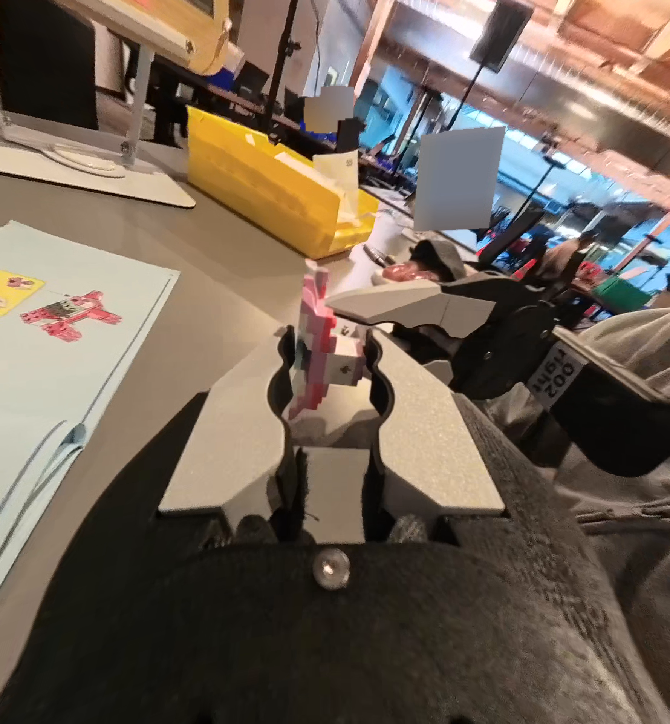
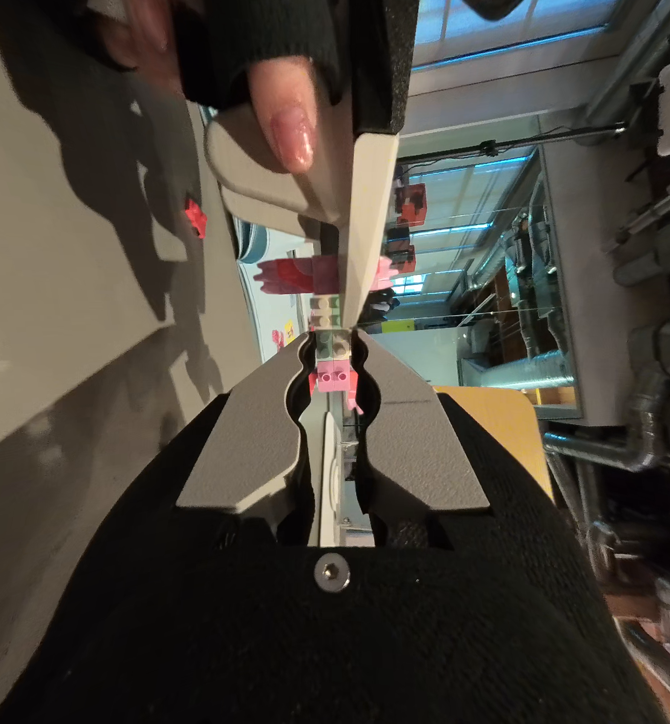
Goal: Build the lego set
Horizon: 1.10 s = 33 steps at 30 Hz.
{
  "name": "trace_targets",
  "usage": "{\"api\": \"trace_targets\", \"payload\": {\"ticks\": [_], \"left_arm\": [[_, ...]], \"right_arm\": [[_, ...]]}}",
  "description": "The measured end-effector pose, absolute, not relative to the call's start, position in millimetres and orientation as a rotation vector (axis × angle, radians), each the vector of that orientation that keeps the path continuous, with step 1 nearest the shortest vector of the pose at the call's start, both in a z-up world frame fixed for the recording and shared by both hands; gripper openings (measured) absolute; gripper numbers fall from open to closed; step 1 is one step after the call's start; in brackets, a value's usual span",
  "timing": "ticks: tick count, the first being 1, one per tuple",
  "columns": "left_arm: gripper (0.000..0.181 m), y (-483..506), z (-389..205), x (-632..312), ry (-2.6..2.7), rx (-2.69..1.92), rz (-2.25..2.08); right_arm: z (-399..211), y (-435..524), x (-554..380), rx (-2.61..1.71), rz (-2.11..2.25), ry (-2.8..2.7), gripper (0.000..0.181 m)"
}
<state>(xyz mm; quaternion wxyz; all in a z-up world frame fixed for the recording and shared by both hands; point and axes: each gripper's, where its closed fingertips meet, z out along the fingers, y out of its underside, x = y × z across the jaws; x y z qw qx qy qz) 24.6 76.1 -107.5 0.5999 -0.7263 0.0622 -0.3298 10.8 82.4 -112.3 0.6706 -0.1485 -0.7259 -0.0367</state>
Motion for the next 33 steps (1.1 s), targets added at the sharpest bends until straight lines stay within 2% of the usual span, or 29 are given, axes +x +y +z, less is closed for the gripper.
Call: {"api": "trace_targets", "payload": {"ticks": [6, 19, 26, 33], "left_arm": [[0.033, 77, -115, 23, 0.136, -1.727, -0.747], [0.033, 74, -117, 30, 0.123, -1.727, -0.919], [0.032, 74, -115, 29, 0.086, -1.716, -0.954], [0.033, 70, -110, 32, 0.099, -1.678, -1.043]], "right_arm": [[-119, 82, 12, -0.338, -0.027, -1.665, 0.015], [-124, 75, 22, -0.561, 0.515, -1.828, 0.015], [-118, 79, 20, -0.300, 0.055, -1.710, 0.014], [-116, 69, 25, -0.542, 0.598, -1.791, 0.015]]}}
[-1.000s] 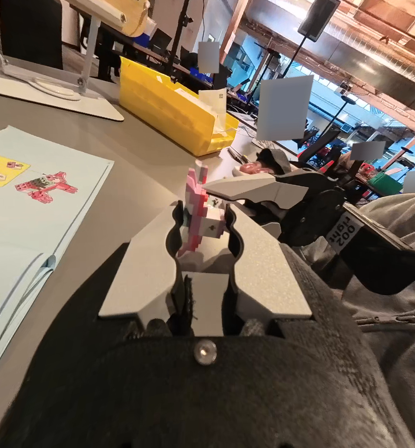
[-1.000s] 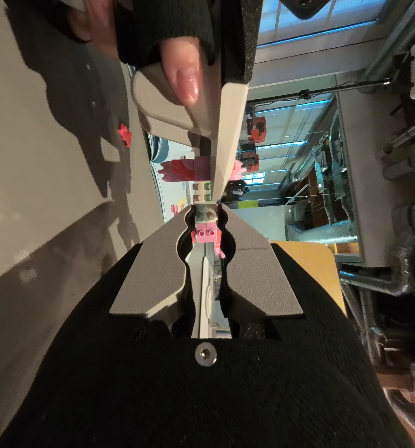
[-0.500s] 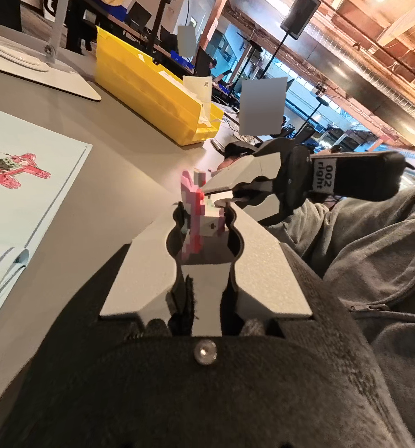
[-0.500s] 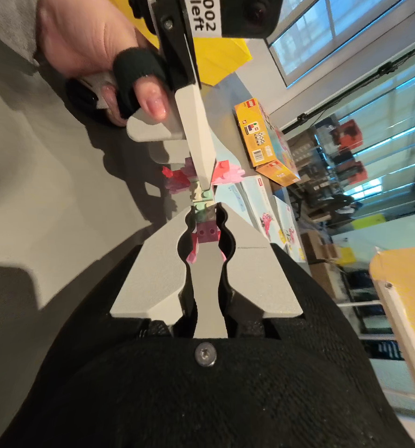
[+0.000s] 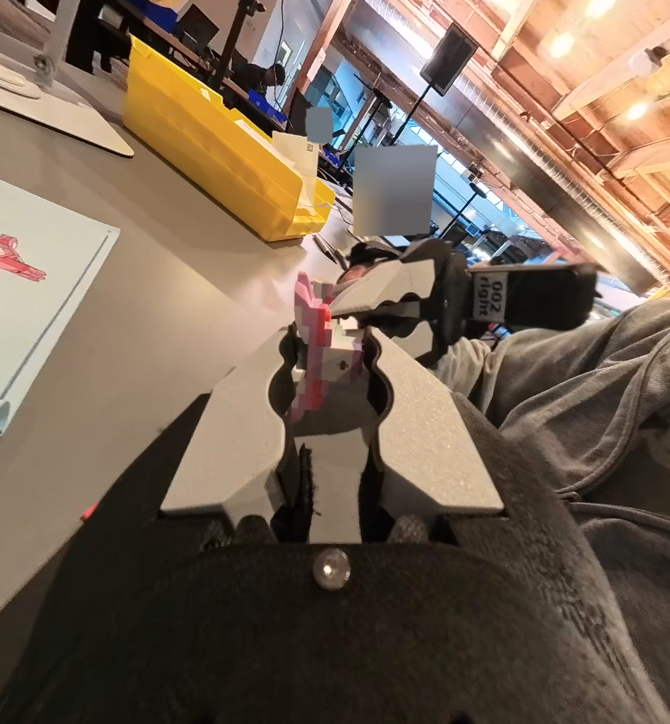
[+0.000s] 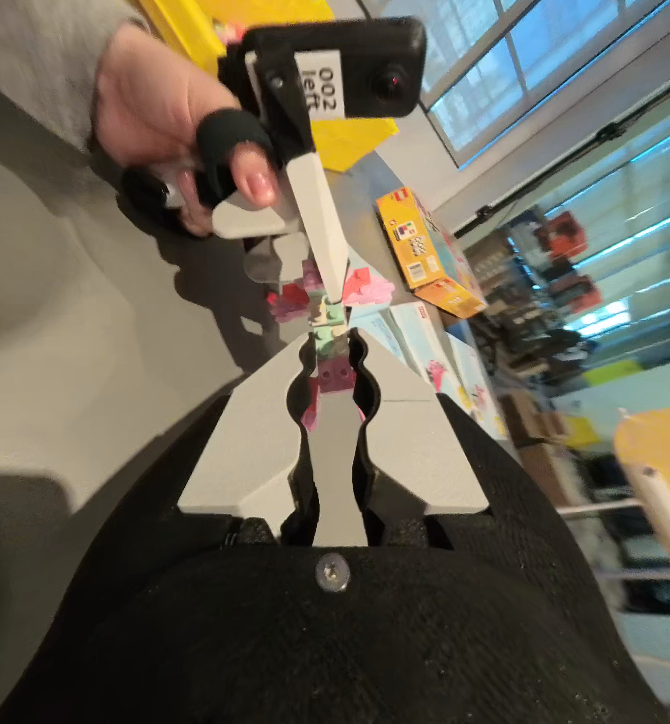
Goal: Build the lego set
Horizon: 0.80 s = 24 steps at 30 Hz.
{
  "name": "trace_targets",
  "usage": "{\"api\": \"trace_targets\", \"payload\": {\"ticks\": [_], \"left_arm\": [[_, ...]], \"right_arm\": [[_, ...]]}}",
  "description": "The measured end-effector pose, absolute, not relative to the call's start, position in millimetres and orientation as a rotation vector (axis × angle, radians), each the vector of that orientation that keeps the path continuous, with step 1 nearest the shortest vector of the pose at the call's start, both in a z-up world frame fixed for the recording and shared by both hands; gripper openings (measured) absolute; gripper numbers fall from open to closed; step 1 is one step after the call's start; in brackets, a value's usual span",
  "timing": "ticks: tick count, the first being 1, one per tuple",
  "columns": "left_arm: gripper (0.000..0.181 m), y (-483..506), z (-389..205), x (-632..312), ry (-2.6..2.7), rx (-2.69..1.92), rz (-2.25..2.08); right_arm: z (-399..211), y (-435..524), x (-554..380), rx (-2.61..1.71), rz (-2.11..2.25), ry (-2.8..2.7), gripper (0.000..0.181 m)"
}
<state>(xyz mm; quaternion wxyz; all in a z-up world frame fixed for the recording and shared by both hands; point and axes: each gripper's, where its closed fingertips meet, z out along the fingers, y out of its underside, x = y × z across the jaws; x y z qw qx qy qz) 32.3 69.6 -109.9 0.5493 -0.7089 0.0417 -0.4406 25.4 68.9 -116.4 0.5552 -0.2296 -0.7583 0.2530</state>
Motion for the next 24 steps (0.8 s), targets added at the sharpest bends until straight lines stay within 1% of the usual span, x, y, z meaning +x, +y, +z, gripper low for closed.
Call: {"api": "trace_targets", "payload": {"ticks": [2, 3, 5, 9, 13, 16, 20, 21, 24], "left_arm": [[0.033, 69, -109, 34, 0.092, -1.670, -1.082], [0.033, 70, -110, 33, 0.084, -1.681, -1.076], [0.032, 73, -119, 28, 0.070, -1.733, -1.004], [0.032, 75, -114, 20, -0.002, -1.692, -1.059], [0.033, 82, -124, 16, -0.058, -1.764, -0.994], [0.033, 88, -128, 10, -0.128, -1.785, -0.977], [0.032, 88, -129, 1, -0.217, -1.754, -1.051], [0.032, 88, -128, 0, -0.223, -1.747, -1.065], [0.032, 87, -127, 0, -0.224, -1.733, -1.090]], "right_arm": [[-115, 67, 27, -0.588, 0.707, -1.807, 0.014], [-114, 65, 29, -0.618, 0.782, -1.810, 0.008], [-96, 55, 36, -0.655, 1.040, -1.770, 0.005], [-105, 59, 35, -0.648, 0.948, -1.803, 0.006], [-119, 74, 31, -0.695, 0.842, -1.842, 0.006], [-145, 66, 37, -0.679, 0.755, -2.021, 0.006], [-176, 61, 47, -0.837, 0.761, -2.220, 0.006], [-180, 61, 47, -0.888, 0.784, -2.238, 0.010], [-193, 63, 49, -1.035, 0.828, -2.284, 0.031]]}}
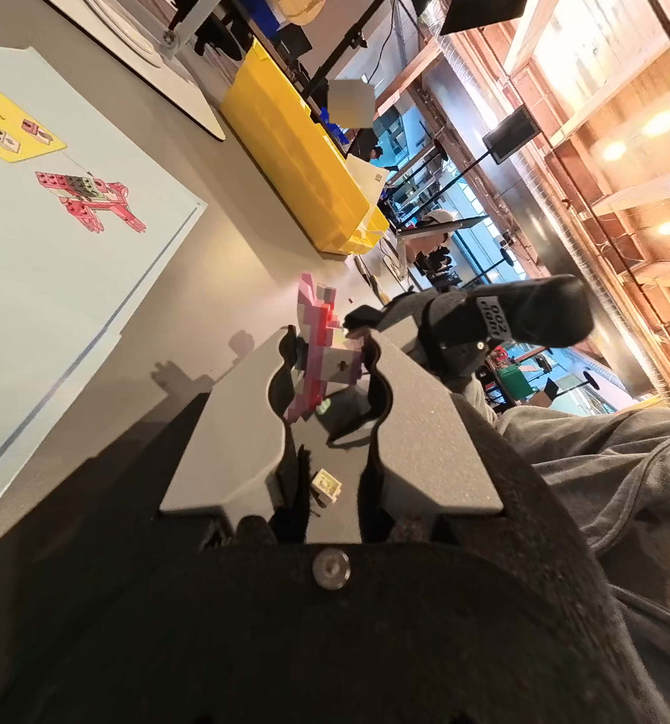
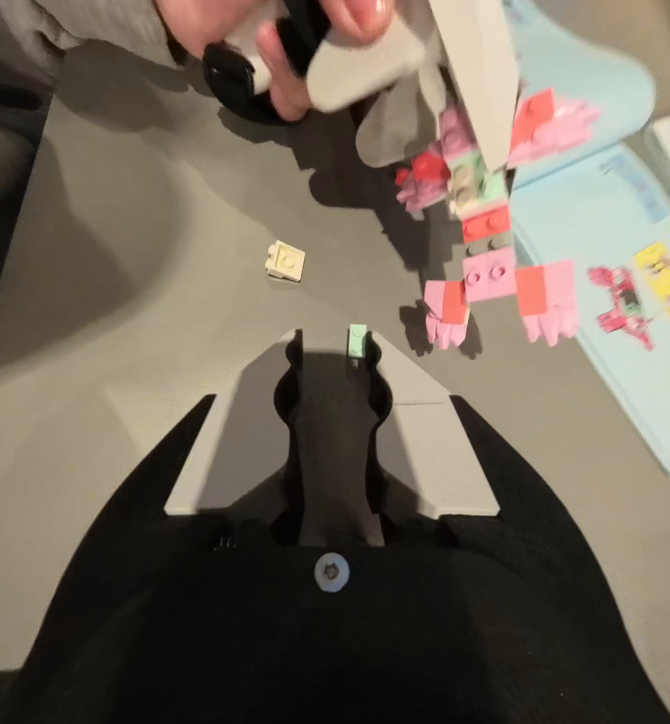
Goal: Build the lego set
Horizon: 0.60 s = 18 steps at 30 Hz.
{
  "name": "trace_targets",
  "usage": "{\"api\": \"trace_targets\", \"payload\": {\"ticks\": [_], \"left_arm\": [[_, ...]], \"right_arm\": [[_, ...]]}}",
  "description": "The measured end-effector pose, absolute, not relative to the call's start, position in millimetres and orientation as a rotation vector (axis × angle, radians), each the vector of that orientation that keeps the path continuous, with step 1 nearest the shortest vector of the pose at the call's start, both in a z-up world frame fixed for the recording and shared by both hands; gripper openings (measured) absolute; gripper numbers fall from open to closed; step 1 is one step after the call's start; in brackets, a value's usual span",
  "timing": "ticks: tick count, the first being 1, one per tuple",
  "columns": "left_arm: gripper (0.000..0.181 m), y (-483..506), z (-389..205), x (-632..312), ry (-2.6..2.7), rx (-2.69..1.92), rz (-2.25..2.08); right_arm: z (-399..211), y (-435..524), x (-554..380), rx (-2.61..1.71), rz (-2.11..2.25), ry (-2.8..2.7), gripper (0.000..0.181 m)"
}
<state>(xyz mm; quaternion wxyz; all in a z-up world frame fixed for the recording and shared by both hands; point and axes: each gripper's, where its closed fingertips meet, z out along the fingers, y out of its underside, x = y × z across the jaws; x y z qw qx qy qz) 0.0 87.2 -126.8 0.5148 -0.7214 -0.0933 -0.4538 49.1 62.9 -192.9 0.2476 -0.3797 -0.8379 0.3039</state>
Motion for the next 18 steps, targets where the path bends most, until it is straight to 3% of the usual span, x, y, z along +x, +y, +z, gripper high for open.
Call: {"api": "trace_targets", "payload": {"ticks": [7, 10, 13, 18], "left_arm": [[0.032, 85, -123, -3, -0.240, -1.705, -1.115], [0.033, 81, -122, -5, -0.267, -1.689, -1.134], [0.033, 74, -125, -1, -0.264, -1.726, -1.083], [0.033, 64, -124, 20, -0.263, -1.726, -1.153]], "right_arm": [[-192, 58, 55, -1.099, 0.916, -2.314, 0.058], [-163, 67, 47, -0.975, 0.896, -2.166, 0.048], [-124, 66, 38, -0.818, 0.836, -1.971, 0.051], [-132, 55, 22, -0.639, 0.458, -1.972, 0.046]]}}
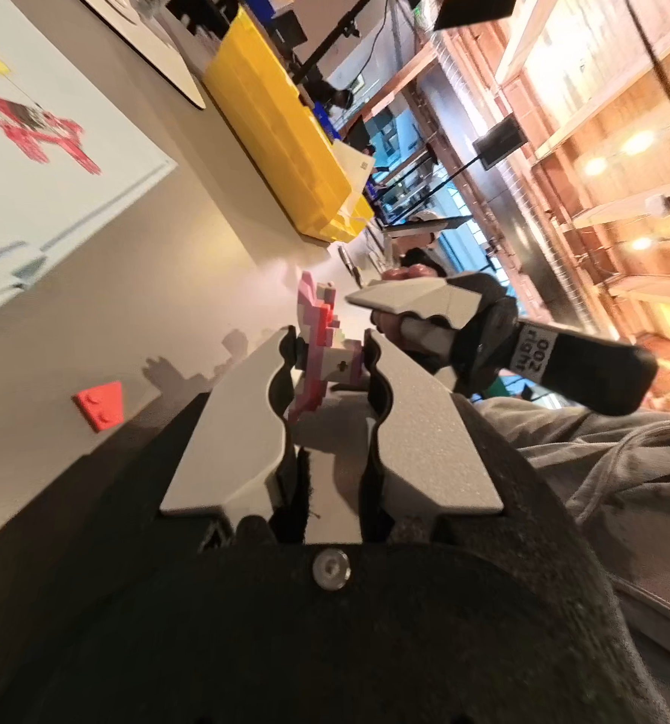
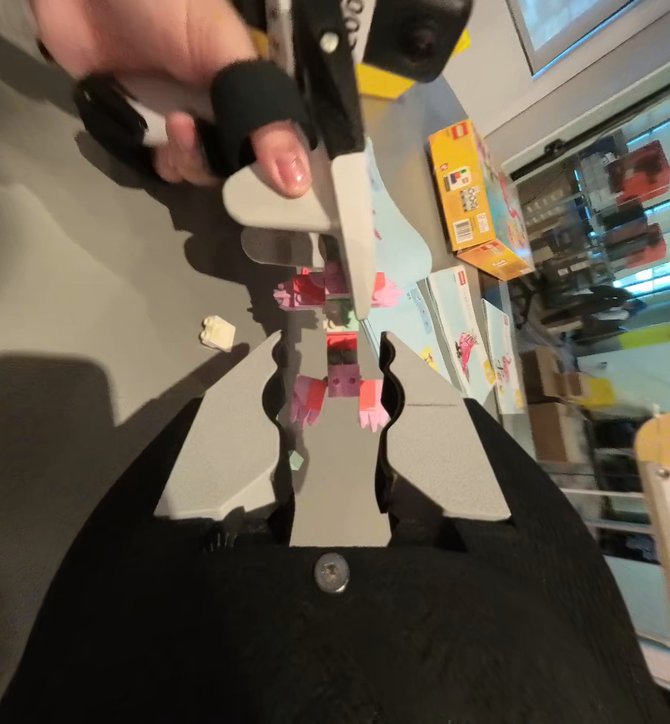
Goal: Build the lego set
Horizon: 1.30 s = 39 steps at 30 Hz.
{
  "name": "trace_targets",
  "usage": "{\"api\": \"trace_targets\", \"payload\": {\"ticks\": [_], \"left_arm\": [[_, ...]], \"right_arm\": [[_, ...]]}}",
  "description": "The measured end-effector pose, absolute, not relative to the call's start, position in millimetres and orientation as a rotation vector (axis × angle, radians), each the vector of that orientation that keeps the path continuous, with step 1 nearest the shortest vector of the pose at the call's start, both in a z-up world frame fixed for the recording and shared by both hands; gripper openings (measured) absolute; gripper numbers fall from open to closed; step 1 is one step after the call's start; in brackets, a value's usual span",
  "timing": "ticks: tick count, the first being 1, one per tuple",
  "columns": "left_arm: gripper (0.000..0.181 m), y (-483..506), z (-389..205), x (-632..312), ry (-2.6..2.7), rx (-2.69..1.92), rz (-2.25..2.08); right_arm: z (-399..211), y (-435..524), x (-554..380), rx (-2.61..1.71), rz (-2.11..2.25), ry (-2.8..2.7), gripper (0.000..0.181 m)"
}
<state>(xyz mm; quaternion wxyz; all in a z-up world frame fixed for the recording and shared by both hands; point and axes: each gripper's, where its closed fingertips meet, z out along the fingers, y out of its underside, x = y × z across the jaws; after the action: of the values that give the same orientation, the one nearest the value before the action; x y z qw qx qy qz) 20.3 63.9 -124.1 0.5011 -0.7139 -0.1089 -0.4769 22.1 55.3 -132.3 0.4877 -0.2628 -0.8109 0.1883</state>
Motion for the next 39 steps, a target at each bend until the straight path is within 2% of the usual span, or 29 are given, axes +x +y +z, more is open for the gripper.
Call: {"api": "trace_targets", "payload": {"ticks": [3, 5, 8, 11, 13, 22, 23, 26, 28, 30, 34, 36, 39], "left_arm": [[0.033, 59, -121, 27, -0.275, -1.699, -1.210], [0.033, 54, -120, 30, -0.267, -1.698, -1.218], [0.034, 48, -113, 27, -0.229, -1.671, -1.155], [0.067, 36, -100, 14, -0.224, -1.606, -1.036], [0.076, 25, -101, -1, -0.191, -1.624, -0.816], [0.077, -48, -71, -37, -0.058, -1.531, -0.207], [0.077, -56, -67, -44, -0.068, -1.517, -0.156], [0.079, -86, -53, -70, -0.135, -1.455, -0.028], [0.079, -110, -43, -91, -0.207, -1.409, 0.056], [0.080, -139, -33, -112, -0.275, -1.360, 0.151], [0.075, -200, -25, -169, -0.464, -1.361, 0.410], [0.074, -219, -26, -197, -0.538, -1.445, 0.495], [0.058, -210, -23, -222, -0.502, -1.623, 0.463]], "right_arm": [[-140, 59, 17, -0.604, 0.303, -1.989, 0.042], [-139, 63, 15, -0.594, 0.245, -1.983, 0.018], [-140, 56, 13, -0.602, 0.294, -2.016, 0.015], [-146, 57, 8, -0.695, 0.396, -2.115, 0.015], [-153, 61, 4, -0.770, 0.463, -2.211, 0.015], [-195, 69, -4, -1.000, 0.581, -2.642, 0.016], [-198, 69, -5, -1.005, 0.582, -2.651, 0.018], [-191, 64, -5, -1.036, 0.658, -2.623, 0.044], [-177, 64, -3, -1.052, 0.716, -2.540, 0.060], [-150, 66, -3, -1.019, 0.816, -2.364, 0.064], [-82, 98, 4, -0.979, 0.950, -1.757, 0.062], [-55, 124, 19, -0.942, 0.926, -1.433, 0.055], [-38, 152, 42, -0.888, 0.838, -1.116, 0.045]]}}
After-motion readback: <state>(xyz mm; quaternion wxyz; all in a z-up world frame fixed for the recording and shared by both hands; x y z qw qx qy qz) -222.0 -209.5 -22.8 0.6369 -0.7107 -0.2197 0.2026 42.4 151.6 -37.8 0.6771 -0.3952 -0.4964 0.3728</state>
